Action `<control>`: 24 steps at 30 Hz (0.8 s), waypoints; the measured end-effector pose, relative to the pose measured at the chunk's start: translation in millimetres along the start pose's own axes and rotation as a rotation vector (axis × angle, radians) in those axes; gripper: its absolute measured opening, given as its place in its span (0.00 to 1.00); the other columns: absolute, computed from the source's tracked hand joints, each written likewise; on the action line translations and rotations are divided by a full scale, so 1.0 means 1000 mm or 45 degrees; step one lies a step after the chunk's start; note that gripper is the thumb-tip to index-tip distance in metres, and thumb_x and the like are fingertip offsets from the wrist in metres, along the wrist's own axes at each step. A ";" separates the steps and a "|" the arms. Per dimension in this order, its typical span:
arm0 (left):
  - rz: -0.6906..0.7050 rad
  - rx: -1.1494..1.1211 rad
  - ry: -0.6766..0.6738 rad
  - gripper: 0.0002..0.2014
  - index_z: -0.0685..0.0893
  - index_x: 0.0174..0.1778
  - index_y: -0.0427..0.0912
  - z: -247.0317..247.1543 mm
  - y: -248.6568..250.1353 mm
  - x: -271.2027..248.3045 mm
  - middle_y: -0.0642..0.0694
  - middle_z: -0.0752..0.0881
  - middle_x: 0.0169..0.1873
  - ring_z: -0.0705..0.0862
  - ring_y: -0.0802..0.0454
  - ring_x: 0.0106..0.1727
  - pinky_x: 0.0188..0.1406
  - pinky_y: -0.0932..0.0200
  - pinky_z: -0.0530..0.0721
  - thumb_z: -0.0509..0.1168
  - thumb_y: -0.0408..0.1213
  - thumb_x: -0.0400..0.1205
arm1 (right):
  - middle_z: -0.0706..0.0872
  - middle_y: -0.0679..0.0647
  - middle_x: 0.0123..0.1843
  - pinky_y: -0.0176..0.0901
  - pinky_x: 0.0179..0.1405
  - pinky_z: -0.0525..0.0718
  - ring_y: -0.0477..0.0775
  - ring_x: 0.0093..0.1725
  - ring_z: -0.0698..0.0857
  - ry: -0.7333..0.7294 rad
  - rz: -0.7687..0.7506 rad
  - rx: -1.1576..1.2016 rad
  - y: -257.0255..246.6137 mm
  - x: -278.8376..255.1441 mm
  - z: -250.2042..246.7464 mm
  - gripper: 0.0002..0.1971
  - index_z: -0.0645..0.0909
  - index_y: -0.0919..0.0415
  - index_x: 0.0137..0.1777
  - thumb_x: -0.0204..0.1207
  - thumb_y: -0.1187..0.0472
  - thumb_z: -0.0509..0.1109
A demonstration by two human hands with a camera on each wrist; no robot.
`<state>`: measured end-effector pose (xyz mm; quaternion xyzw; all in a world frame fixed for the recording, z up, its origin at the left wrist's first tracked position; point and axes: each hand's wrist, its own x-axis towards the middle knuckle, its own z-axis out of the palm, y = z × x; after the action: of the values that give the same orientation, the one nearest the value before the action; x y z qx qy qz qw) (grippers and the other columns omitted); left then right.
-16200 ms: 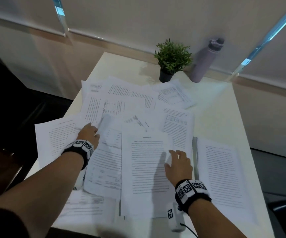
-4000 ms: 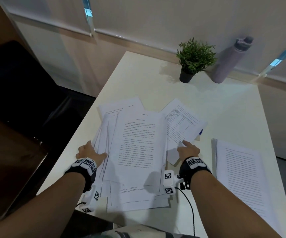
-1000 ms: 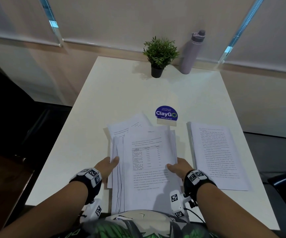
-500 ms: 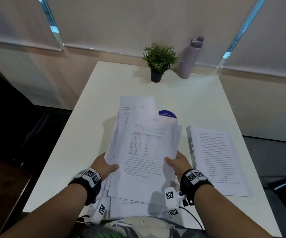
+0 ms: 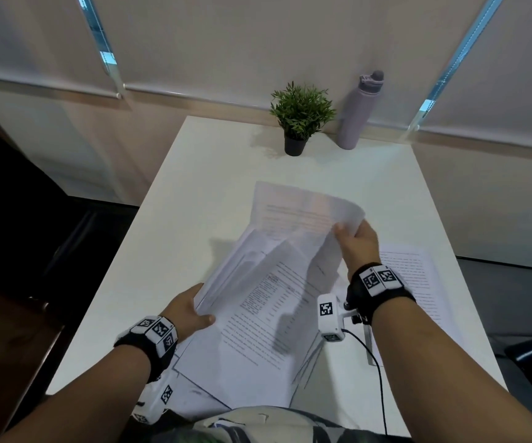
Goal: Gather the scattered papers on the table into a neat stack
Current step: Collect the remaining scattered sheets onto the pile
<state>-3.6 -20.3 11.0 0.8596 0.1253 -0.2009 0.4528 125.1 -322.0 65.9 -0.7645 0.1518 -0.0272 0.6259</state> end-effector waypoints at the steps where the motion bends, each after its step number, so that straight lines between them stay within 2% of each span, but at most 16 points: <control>1: -0.015 0.019 0.017 0.31 0.72 0.72 0.41 -0.001 -0.002 0.000 0.48 0.81 0.57 0.79 0.49 0.56 0.56 0.62 0.73 0.73 0.30 0.73 | 0.88 0.59 0.56 0.54 0.57 0.86 0.61 0.56 0.87 0.083 -0.084 0.034 -0.007 0.001 -0.002 0.13 0.81 0.58 0.61 0.77 0.61 0.67; 3: -0.063 0.058 0.070 0.29 0.73 0.71 0.39 -0.003 -0.008 0.001 0.47 0.80 0.53 0.78 0.50 0.52 0.51 0.63 0.72 0.71 0.29 0.74 | 0.88 0.54 0.49 0.42 0.52 0.85 0.54 0.49 0.86 0.162 -0.264 0.011 -0.024 0.002 -0.007 0.07 0.81 0.55 0.54 0.78 0.60 0.66; 4: -0.087 0.059 0.103 0.27 0.74 0.71 0.38 -0.004 -0.012 0.002 0.46 0.80 0.51 0.78 0.50 0.50 0.50 0.62 0.73 0.71 0.28 0.74 | 0.85 0.50 0.42 0.34 0.47 0.82 0.51 0.44 0.82 0.178 -0.375 -0.071 -0.035 0.002 -0.010 0.02 0.79 0.56 0.48 0.78 0.60 0.65; 5: -0.107 0.052 0.141 0.26 0.74 0.70 0.38 -0.006 -0.015 0.003 0.45 0.80 0.50 0.78 0.49 0.49 0.49 0.61 0.73 0.70 0.28 0.74 | 0.81 0.47 0.37 0.28 0.40 0.77 0.48 0.39 0.78 0.207 -0.508 -0.188 -0.047 0.000 -0.012 0.03 0.78 0.56 0.44 0.79 0.61 0.65; 6: -0.133 0.047 0.186 0.26 0.75 0.69 0.37 -0.008 -0.018 0.004 0.44 0.81 0.49 0.78 0.48 0.49 0.49 0.60 0.74 0.70 0.28 0.75 | 0.78 0.46 0.36 0.27 0.37 0.74 0.46 0.38 0.75 0.225 -0.660 -0.299 -0.059 -0.002 -0.015 0.05 0.78 0.58 0.43 0.80 0.62 0.64; 9: -0.207 0.054 0.293 0.25 0.74 0.70 0.36 -0.017 -0.028 0.009 0.38 0.83 0.53 0.78 0.46 0.48 0.51 0.56 0.78 0.69 0.28 0.75 | 0.81 0.49 0.43 0.30 0.43 0.76 0.44 0.43 0.78 0.162 -1.015 -0.456 -0.084 -0.006 -0.014 0.05 0.83 0.65 0.48 0.77 0.68 0.65; 12: -0.265 0.061 0.352 0.28 0.72 0.72 0.35 -0.024 -0.034 0.014 0.32 0.82 0.62 0.81 0.38 0.57 0.61 0.48 0.79 0.69 0.28 0.76 | 0.84 0.53 0.43 0.37 0.45 0.81 0.52 0.44 0.83 -0.030 -1.194 -0.507 -0.097 -0.017 -0.004 0.07 0.85 0.64 0.49 0.74 0.72 0.67; 15: -0.280 0.041 0.376 0.30 0.70 0.74 0.35 -0.027 -0.035 0.018 0.29 0.79 0.66 0.78 0.33 0.66 0.67 0.44 0.77 0.69 0.28 0.75 | 0.83 0.51 0.41 0.33 0.42 0.79 0.49 0.41 0.82 -0.155 -1.318 -0.501 -0.105 -0.032 0.010 0.06 0.86 0.65 0.48 0.74 0.68 0.70; 17: -0.311 -0.028 0.388 0.32 0.68 0.76 0.36 -0.026 -0.036 0.019 0.30 0.78 0.68 0.77 0.33 0.69 0.69 0.45 0.76 0.70 0.29 0.75 | 0.81 0.46 0.41 0.29 0.41 0.77 0.46 0.40 0.80 -0.251 -1.267 -0.502 -0.104 -0.037 0.020 0.06 0.85 0.64 0.48 0.76 0.64 0.68; 19: -0.327 -0.140 0.395 0.34 0.67 0.76 0.35 -0.022 -0.035 0.019 0.32 0.78 0.69 0.77 0.34 0.69 0.70 0.45 0.76 0.71 0.29 0.74 | 0.81 0.44 0.41 0.32 0.38 0.75 0.46 0.40 0.79 -0.310 -1.095 -0.641 -0.090 -0.038 0.032 0.05 0.84 0.61 0.47 0.78 0.63 0.67; 20: -0.329 -0.211 0.396 0.33 0.69 0.75 0.34 -0.019 -0.033 0.018 0.33 0.78 0.69 0.77 0.35 0.69 0.70 0.45 0.76 0.72 0.29 0.74 | 0.81 0.46 0.40 0.36 0.38 0.75 0.48 0.39 0.79 -0.314 -0.928 -0.693 -0.078 -0.037 0.037 0.05 0.82 0.59 0.44 0.79 0.62 0.66; 22: -0.323 -0.362 0.382 0.32 0.71 0.73 0.32 -0.012 -0.031 0.016 0.35 0.80 0.67 0.78 0.36 0.68 0.71 0.44 0.75 0.74 0.29 0.73 | 0.77 0.49 0.36 0.42 0.39 0.72 0.54 0.39 0.75 -0.318 -0.585 -0.728 -0.046 -0.033 0.043 0.11 0.74 0.55 0.34 0.79 0.62 0.63; 23: -0.331 -0.422 0.363 0.33 0.71 0.73 0.33 -0.009 -0.030 0.015 0.36 0.79 0.68 0.78 0.37 0.69 0.72 0.43 0.74 0.75 0.30 0.72 | 0.76 0.51 0.38 0.43 0.42 0.72 0.56 0.40 0.74 -0.303 -0.483 -0.732 -0.027 -0.031 0.046 0.13 0.73 0.53 0.32 0.78 0.63 0.63; 24: -0.337 -0.471 0.334 0.36 0.70 0.74 0.33 -0.005 -0.029 0.014 0.38 0.78 0.69 0.77 0.38 0.70 0.73 0.42 0.73 0.76 0.31 0.71 | 0.77 0.54 0.46 0.44 0.48 0.74 0.57 0.47 0.76 -0.273 -0.367 -0.698 -0.012 -0.031 0.047 0.09 0.77 0.53 0.36 0.77 0.64 0.64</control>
<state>-1.6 0.9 -13.9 0.7569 0.3289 -0.1190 0.5520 108.7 -267.2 71.7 -0.9167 -0.0231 0.0072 0.3989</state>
